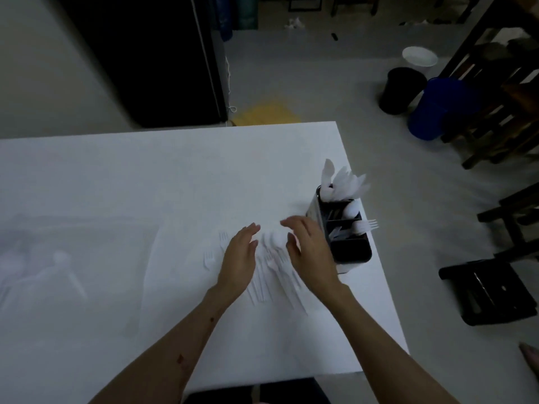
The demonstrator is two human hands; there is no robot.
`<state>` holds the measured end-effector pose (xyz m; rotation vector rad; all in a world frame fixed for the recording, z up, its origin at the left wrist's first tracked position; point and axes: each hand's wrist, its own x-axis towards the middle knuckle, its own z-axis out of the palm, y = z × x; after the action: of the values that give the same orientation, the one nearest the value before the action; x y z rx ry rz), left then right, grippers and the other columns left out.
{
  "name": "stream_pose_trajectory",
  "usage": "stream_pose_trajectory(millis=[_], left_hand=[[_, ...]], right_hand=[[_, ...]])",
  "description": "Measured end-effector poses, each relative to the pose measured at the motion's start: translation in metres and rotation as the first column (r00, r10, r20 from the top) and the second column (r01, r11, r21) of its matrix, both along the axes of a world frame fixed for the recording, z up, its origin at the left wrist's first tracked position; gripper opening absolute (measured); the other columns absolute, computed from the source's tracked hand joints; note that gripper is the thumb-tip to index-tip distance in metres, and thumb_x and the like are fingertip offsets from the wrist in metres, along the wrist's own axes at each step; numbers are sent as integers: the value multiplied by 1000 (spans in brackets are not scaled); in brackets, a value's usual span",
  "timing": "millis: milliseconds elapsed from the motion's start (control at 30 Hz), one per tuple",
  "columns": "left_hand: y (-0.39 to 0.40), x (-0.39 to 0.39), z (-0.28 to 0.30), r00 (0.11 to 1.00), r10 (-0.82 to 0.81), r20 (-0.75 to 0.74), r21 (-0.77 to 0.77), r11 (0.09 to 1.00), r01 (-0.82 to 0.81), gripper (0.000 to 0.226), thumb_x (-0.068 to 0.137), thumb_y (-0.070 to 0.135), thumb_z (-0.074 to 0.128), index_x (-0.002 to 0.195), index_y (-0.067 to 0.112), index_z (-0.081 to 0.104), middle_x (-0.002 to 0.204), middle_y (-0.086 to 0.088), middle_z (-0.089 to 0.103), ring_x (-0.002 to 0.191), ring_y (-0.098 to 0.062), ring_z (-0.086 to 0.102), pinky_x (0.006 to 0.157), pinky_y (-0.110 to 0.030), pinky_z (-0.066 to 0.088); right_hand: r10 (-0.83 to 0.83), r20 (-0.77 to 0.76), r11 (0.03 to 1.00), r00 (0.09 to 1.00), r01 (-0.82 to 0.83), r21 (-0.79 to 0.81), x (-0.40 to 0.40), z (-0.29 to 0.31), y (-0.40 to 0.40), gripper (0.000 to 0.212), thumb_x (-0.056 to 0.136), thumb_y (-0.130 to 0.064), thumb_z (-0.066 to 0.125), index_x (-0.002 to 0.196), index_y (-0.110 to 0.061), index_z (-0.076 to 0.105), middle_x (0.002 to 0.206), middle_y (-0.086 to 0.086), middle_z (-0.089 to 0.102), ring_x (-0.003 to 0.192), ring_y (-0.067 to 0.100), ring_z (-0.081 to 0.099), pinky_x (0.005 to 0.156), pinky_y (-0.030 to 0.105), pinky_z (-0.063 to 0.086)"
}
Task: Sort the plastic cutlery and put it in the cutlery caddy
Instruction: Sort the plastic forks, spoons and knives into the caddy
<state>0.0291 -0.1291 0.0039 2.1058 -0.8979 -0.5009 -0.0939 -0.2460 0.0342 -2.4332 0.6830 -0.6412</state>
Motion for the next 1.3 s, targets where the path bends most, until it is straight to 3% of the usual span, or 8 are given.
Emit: stream_pose_trajectory(millis=[67, 133, 233, 433, 567, 767, 1133, 1300], left_hand=[[28, 1, -20, 999, -15, 33, 76, 997, 13, 35, 99, 8, 45, 132, 7, 53, 140, -8, 51, 135, -25, 42, 115, -32, 28], [51, -2, -34, 997, -59, 40, 142, 988, 53, 36, 98, 7, 47, 134, 5, 52, 144, -11, 47, 139, -28, 35, 116, -32, 22], [73, -5, -45, 977, -178, 118, 204, 967, 152, 39, 95, 7, 47, 133, -1, 52, 143, -15, 46, 140, -30, 28, 114, -44, 27], [90, -4, -51, 851, -438, 290, 514, 822, 247, 49, 76, 18, 76, 123, 11, 64, 135, -6, 58, 127, -35, 51, 95, -52, 44], [98, -1, -60, 827, -453, 332, 501, 828, 252, 44, 79, 18, 73, 122, 11, 64, 137, -8, 56, 130, -35, 47, 98, -50, 42], [104, -4, -54, 888, -396, 232, 398, 872, 285, 45, 103, 20, 34, 147, 13, 33, 160, -1, 12, 149, -23, -1, 117, -36, -2], [101, -5, -48, 970, -232, 69, 226, 951, 211, 39, 102, 17, 40, 140, 12, 45, 156, -5, 26, 148, -18, 5, 119, -32, 2], [74, -6, -26, 996, -59, -73, 126, 990, 67, 36, 102, 18, 39, 136, 13, 48, 149, 0, 38, 145, -16, 18, 111, -14, 11]], right_hand=[[-51, -122, 995, 991, 61, 80, -3, -26, 17, 30, 89, -4, 61, 117, -13, 60, 117, 5, 60, 107, 26, 57, 91, 27, 45], [-134, -265, 970, 955, 182, 163, -7, -45, 30, 30, 90, -10, 62, 120, -13, 58, 119, 8, 58, 108, 29, 55, 85, 37, 49], [-157, -421, 940, 893, 267, 215, -13, -60, 42, 34, 92, -13, 61, 125, -12, 53, 125, 10, 53, 112, 31, 51, 81, 41, 52], [-137, -442, 956, 886, 235, 175, -11, -68, 56, 38, 86, 3, 64, 121, -7, 58, 125, 15, 55, 107, 34, 52, 87, 40, 49], [-21, -427, 968, 904, 124, 216, -8, -72, 63, 39, 90, -11, 65, 128, -12, 56, 133, 10, 51, 113, 28, 50, 93, 34, 47], [-289, -353, 873, 890, 396, 283, -2, -77, 51, 17, 94, -19, 62, 104, -5, 61, 101, 12, 59, 92, 28, 58, 79, 36, 50], [-315, -370, 700, 874, 478, 531, 1, -74, 47, 19, 88, -23, 71, 86, -8, 59, 75, -1, 59, 70, 16, 56, 67, 26, 48], [-399, -298, 685, 867, 498, 532, -5, -64, 49, 16, 92, -25, 66, 88, -11, 58, 77, -1, 61, 72, 19, 60, 68, 30, 53]])
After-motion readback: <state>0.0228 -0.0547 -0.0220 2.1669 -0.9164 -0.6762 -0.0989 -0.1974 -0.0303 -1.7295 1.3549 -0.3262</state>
